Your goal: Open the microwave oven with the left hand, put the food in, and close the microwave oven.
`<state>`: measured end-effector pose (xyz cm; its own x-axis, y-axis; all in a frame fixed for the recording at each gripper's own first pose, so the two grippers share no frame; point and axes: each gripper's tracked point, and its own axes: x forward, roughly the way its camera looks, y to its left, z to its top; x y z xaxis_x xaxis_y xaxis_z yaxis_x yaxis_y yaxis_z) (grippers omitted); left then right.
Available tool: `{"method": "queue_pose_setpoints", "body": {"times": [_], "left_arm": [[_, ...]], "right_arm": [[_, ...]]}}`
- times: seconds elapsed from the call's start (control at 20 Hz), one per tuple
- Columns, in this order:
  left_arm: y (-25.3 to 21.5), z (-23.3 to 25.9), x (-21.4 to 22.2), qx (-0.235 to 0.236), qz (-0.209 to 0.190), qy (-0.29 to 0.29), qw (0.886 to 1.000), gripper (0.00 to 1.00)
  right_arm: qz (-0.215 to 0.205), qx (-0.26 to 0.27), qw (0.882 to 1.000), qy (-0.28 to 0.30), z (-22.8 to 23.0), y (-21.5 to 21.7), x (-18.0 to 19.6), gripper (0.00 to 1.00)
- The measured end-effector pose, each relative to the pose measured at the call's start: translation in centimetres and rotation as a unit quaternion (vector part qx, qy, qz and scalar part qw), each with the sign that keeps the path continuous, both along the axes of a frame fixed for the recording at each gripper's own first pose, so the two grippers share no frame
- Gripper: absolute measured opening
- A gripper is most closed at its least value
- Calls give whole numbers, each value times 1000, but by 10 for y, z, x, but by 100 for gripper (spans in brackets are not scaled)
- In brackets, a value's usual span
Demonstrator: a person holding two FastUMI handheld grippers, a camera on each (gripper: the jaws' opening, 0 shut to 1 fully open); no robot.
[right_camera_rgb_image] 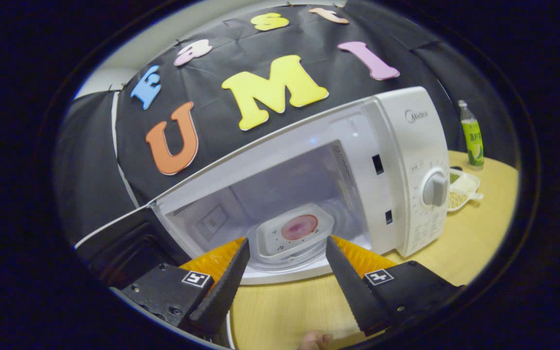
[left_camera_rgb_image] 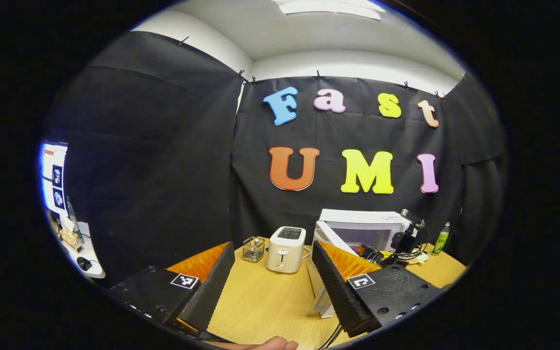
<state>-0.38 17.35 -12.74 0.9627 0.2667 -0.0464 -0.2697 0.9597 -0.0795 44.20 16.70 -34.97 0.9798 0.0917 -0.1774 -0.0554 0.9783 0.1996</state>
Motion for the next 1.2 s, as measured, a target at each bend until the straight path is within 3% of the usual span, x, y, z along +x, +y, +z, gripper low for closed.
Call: {"method": "queue_pose_setpoints", "body": {"times": [0.05,0.1,0.15,0.2,0.25,0.3,0.35,0.4,0.45,0.5,0.55,0.6,0.65,0.7,0.75,0.95,1.0,1.05,1.1,1.15,1.2], "left_arm": [[-1,-1,-2,2,-1,0,1000,95],[-1,0,-1,5,-1,-1,1000,95],[-3,-2,1,10,-2,0,1000,95],[-2,-5,3,17,-2,6,1000,95],[2,-11,6,25,4,15,1000,95],[6,-21,8,31,13,33,999,95],[12,-30,11,36,22,47,998,95],[17,-34,12,37,29,55,997,95],[20,-37,15,36,31,60,997,95],[21,-42,17,32,29,63,997,95],[21,-45,20,27,26,64,997,95],[23,-46,25,22,20,63,998,95],[23,-48,27,17,13,65,998,95],[22,-50,29,11,2,64,998,84],[20,-48,31,6,-7,58,998,93],[26,-47,40,19,-15,50,998,86],[29,-47,41,19,-15,50,998,77],[30,-46,40,19,-16,47,999,85],[31,-47,41,16,-17,43,999,59],[33,-52,46,15,-14,41,999,58],[38,-51,44,12,-6,42,999,38]], "right_arm": [[0,-34,999,-6,0,-5,-1,100],[3,-60,998,-14,1,-5,-4,90],[6,-77,997,-22,3,-9,-7,100],[9,-87,996,-28,6,-13,-12,91],[11,-92,995,-32,9,-17,-16,100],[13,-93,995,-35,15,-22,-20,92],[14,-96,995,-39,23,-28,-26,100],[17,-98,994,-43,32,-33,-32,91],[20,-102,993,-48,42,-39,-38,91],[21,-108,993,-53,52,-46,-45,92],[23,-114,992,-57,63,-53,-54,100],[24,-118,991,-60,73,-60,-63,91],[28,-120,991,-60,83,-65,-74,100],[32,-119,990,-64,95,-70,-84,100],[38,-118,990,-68,106,-74,-95,91],[50,-117,987,-100,158,-94,-142,91],[55,-118,986,-106,169,-98,-155,91],[58,-123,984,-115,181,-104,-164,92],[64,-134,982,-117,190,-108,-173,91],[64,-144,979,-129,203,-114,-184,100],[57,-153,976,-146,218,-123,-195,91]]}}
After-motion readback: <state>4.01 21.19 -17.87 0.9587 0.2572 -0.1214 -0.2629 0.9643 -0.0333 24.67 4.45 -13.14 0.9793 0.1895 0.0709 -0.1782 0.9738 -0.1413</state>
